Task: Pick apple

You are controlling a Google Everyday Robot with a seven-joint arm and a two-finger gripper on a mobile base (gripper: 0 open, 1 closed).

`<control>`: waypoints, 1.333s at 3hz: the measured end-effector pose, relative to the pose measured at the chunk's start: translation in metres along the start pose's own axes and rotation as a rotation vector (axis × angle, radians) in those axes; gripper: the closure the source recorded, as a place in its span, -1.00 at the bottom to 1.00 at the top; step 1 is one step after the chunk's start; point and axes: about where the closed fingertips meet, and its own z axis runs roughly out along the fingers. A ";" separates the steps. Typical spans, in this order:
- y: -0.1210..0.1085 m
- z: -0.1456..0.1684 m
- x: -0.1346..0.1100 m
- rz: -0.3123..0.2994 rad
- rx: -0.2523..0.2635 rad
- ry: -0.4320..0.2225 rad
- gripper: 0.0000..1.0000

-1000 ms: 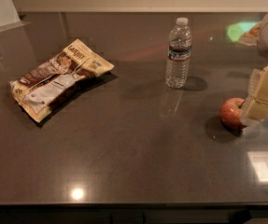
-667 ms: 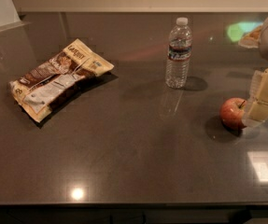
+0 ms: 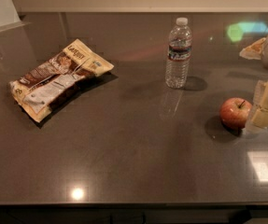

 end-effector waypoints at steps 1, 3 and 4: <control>-0.003 0.022 0.016 0.004 -0.023 -0.034 -1.00; -0.004 0.058 0.038 0.024 -0.059 -0.090 -1.00; -0.005 0.067 0.042 0.036 -0.070 -0.098 -1.00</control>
Offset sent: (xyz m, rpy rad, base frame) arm 0.0115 -0.0322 -0.0743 0.1235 0.0415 0.0165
